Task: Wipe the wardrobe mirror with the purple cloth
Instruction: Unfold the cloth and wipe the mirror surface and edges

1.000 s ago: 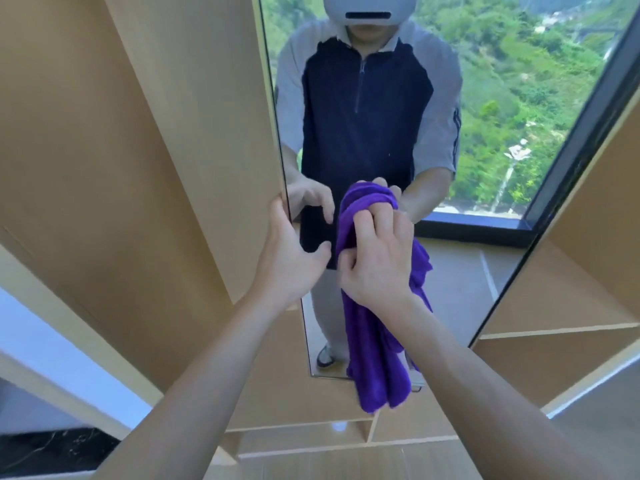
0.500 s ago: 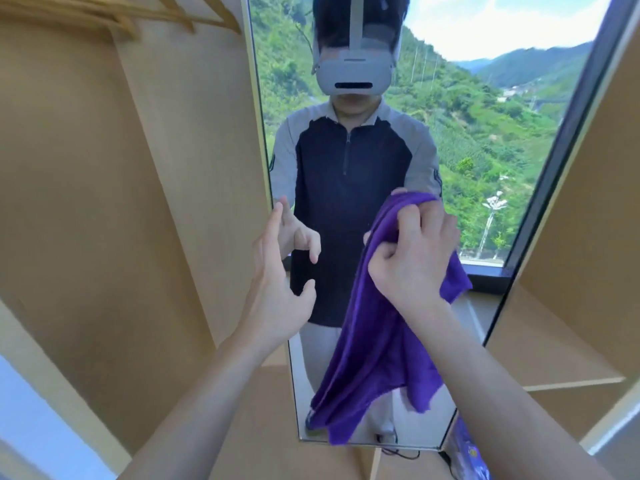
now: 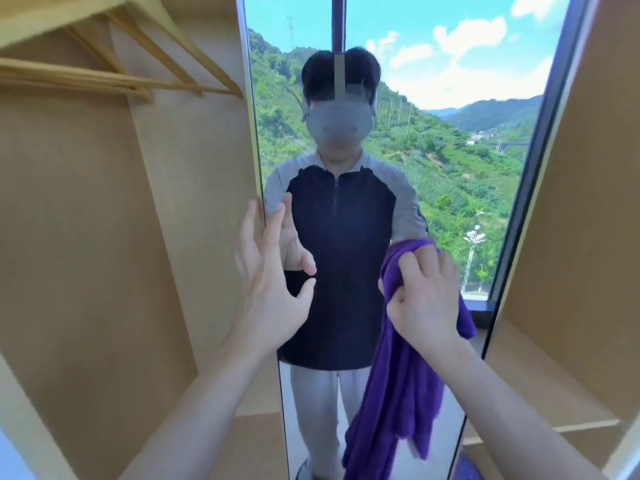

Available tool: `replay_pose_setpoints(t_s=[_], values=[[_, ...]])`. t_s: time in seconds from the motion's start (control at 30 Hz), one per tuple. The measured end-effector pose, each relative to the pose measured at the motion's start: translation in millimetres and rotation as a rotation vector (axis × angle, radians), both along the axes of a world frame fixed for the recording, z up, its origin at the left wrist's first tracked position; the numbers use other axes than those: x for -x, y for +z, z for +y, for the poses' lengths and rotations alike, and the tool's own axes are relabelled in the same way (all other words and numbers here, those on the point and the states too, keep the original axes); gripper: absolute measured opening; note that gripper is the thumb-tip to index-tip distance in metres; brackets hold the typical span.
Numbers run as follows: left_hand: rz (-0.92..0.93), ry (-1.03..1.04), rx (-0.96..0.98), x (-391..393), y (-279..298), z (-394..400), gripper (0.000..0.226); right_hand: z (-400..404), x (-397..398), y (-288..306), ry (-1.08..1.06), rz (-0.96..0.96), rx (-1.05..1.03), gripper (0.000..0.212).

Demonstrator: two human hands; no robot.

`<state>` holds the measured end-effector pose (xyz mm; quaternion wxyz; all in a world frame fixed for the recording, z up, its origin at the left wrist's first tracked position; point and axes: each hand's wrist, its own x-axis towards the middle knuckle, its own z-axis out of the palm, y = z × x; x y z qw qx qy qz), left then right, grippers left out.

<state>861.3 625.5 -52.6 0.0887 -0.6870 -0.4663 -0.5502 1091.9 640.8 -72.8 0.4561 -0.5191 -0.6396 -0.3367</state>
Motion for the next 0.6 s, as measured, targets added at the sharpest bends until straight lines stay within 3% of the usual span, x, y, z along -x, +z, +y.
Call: replay_pose_setpoints(t_s=[0.13, 0.2, 0.3, 0.37, 0.43, 0.53, 0.6], values=[[0.362, 0.045, -0.101, -18.5, 41.6, 1.3, 0.115, 3.3, 15.9, 40.6, 0.045, 0.045, -0.068, 0.027], [0.464, 0.066, -0.098, -26.9, 48.0, 2.4, 0.111, 2.3, 22.9, 36.5, 0.074, -0.087, -0.064, 0.028], [0.489, 0.116, -0.080, -29.2, 47.3, 3.9, 0.107, -4.0, 15.0, 8.5, 0.088, -0.439, 0.032, 0.041], [0.502, 0.142, -0.068, -27.2, 46.6, 4.1, 0.109, -10.1, -1.7, 0.8, 0.047, -0.512, 0.108, 0.051], [0.519, 0.149, -0.066, -25.4, 46.0, 4.0, 0.111, -12.6, -12.2, 4.7, -0.009, -0.370, 0.129, 0.053], [0.546, 0.164, -0.057, -26.4, 46.7, 2.9, 0.110, -12.3, -4.8, 18.6, -0.001, -0.076, 0.077, 0.039], [0.554, 0.168, -0.059, -27.3, 46.9, 2.4, 0.110, -11.0, 9.0, 15.9, 0.071, -0.061, 0.037, 0.038]])
